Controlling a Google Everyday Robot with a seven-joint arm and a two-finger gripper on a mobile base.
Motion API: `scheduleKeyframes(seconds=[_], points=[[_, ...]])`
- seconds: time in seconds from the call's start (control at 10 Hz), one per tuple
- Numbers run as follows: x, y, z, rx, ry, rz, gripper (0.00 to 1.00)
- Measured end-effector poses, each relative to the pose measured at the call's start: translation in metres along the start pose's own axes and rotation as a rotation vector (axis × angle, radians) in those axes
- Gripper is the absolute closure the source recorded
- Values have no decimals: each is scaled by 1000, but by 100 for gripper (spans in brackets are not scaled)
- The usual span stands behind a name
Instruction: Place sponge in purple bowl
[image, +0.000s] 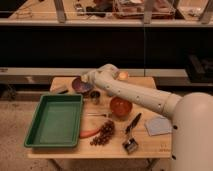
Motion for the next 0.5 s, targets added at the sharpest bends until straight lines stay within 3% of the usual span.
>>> scheduleKeyframes(seconds=[0.3, 0.5], points=[[4, 9, 16, 72, -30, 206, 100], [4, 11, 17, 84, -31, 220, 100]])
